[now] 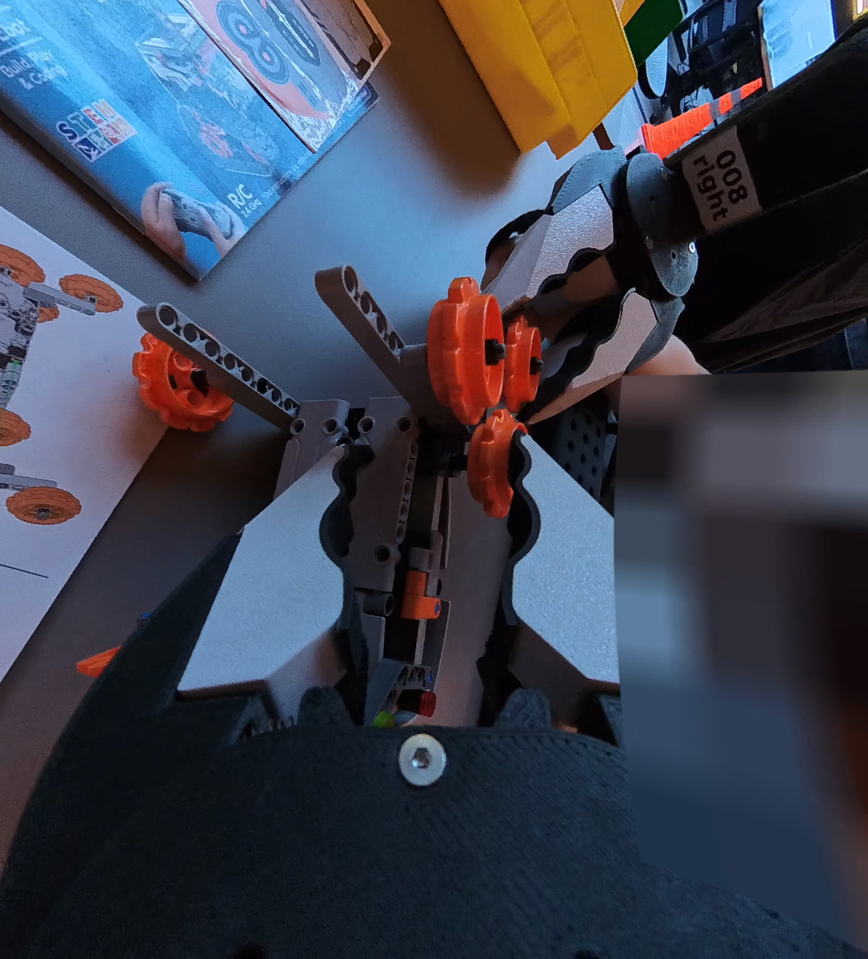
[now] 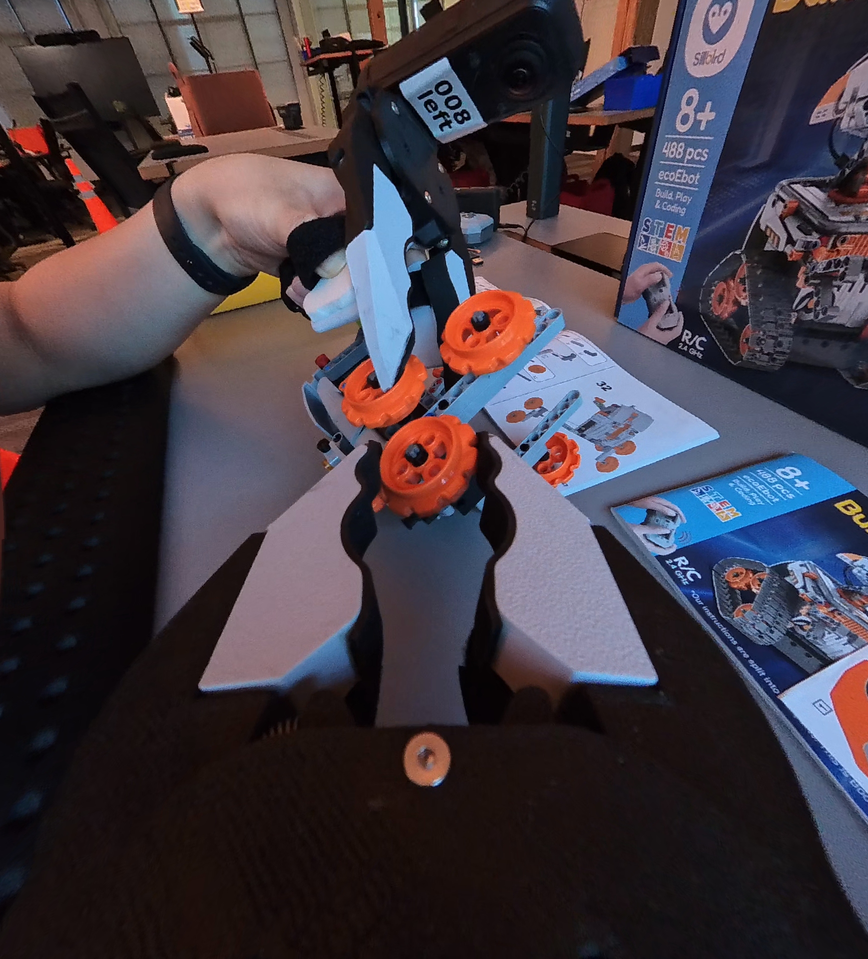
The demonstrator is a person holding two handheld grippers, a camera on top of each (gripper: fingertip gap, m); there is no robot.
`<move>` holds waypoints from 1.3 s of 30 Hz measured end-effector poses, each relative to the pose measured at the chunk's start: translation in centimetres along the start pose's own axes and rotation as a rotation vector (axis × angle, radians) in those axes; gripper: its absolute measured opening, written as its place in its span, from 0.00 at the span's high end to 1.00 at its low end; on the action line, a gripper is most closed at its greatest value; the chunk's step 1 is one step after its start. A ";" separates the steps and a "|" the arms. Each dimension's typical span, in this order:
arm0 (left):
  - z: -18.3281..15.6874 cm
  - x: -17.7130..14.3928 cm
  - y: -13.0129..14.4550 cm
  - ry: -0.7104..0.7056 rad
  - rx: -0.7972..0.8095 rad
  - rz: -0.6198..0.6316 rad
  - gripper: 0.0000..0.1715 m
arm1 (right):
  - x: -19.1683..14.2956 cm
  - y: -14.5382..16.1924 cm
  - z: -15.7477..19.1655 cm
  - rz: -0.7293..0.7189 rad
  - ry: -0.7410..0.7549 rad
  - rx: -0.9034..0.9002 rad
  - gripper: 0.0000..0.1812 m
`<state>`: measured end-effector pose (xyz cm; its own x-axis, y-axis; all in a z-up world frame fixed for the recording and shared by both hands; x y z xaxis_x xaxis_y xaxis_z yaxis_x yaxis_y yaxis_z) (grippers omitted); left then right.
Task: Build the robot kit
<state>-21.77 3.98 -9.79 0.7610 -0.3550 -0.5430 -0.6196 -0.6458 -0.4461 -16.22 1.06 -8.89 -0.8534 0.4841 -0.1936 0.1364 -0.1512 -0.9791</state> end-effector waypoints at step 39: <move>-3.5 1.1 0.9 -0.103 0.151 -0.032 0.58 | -0.2 1.3 0.4 -0.109 -0.269 0.627 0.59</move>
<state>-20.84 0.64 -8.36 0.7617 -0.2595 -0.5937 -0.6232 -0.5441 -0.5618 -16.10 0.46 -10.12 -0.9519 0.3063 0.0061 -0.2053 -0.6231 -0.7547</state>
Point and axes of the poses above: each gripper's, where its closed fingertips meet, x out along the fingers, y out of its underside, z = x × y across the jaws, the point moved 2 cm from there along -x, back along the fingers, and after that the axes turned 2 degrees about -x, right-handed, at the moved point
